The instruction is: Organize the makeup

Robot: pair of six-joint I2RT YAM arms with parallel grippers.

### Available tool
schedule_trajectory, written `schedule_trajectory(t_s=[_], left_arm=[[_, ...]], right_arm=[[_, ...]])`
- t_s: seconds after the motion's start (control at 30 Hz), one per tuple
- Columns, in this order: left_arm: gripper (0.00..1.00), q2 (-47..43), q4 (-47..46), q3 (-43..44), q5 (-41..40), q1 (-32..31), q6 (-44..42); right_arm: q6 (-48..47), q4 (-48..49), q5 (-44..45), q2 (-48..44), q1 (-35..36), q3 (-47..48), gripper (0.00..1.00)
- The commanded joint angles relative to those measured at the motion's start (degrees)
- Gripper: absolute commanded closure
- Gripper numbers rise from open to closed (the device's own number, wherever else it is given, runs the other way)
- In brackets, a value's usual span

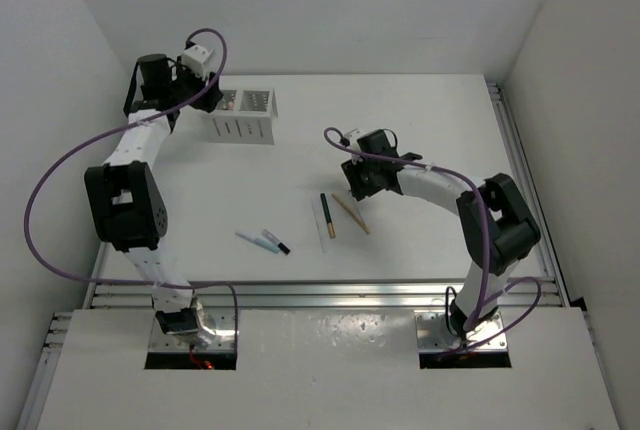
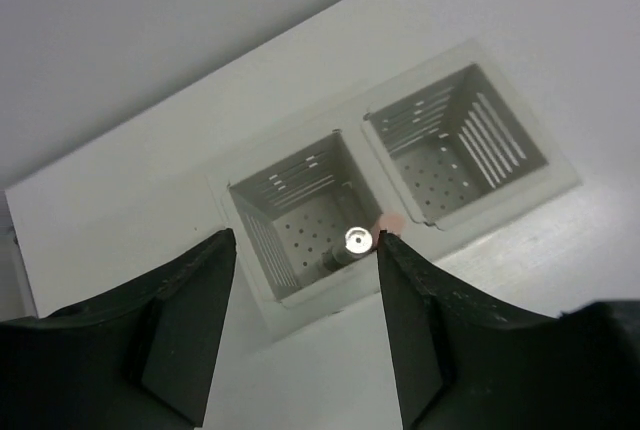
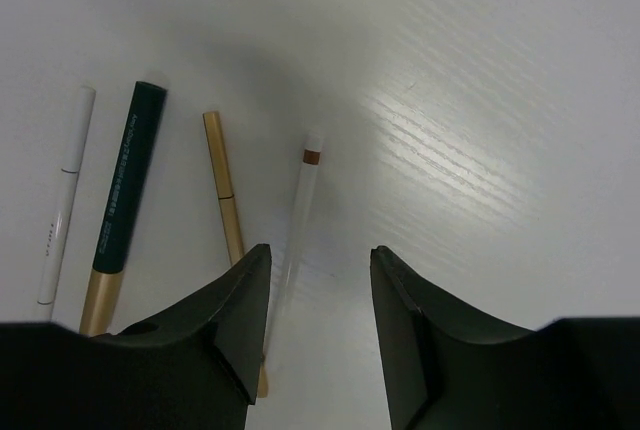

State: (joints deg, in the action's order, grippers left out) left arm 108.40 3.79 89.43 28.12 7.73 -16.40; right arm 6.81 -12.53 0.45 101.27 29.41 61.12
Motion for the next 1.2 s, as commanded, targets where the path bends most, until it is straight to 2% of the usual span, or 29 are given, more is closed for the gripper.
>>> schedule_trajectory(t_s=[0.0,0.1,0.2,0.47,0.63,0.9,0.93,1.17], left_arm=[[0.36,-7.6,7.5,2.6,10.7,0.4,-10.0],[0.37,-10.6,17.0,1.3,17.4,0.4,-19.1],[0.37,-13.0,23.4,-1.8,18.1,-1.0,-23.8],[0.37,-16.8,24.1,-10.4,18.1,-2.2,-23.8],[0.37,-17.9,24.1,-10.9,17.1,-2.2,-23.2],[0.37,-17.9,24.1,-11.5,16.5,-2.2,-22.7],[0.37,-17.9,24.1,-11.5,16.5,-2.2,-22.7],[0.37,-17.9,24.1,-11.5,16.5,-2.2,-22.7]], right_arm=[[1.5,-0.4,0.5,0.8,0.2,2.2,0.55],[1.8,-0.6,0.7,2.3,0.2,2.9,0.56],[2.4,-0.6,0.3,3.9,0.4,3.7,0.58],[2.2,-1.4,1.6,8.2,0.7,6.5,0.62],[0.8,-3.5,3.8,11.7,0.6,8.6,0.68],[0.3,-4.0,5.8,13.2,0.5,9.0,0.93],[-0.6,-3.9,6.1,13.3,0.4,9.1,1.00],[-6.4,0.2,4.2,11.2,-1.5,13.8,1.00]])
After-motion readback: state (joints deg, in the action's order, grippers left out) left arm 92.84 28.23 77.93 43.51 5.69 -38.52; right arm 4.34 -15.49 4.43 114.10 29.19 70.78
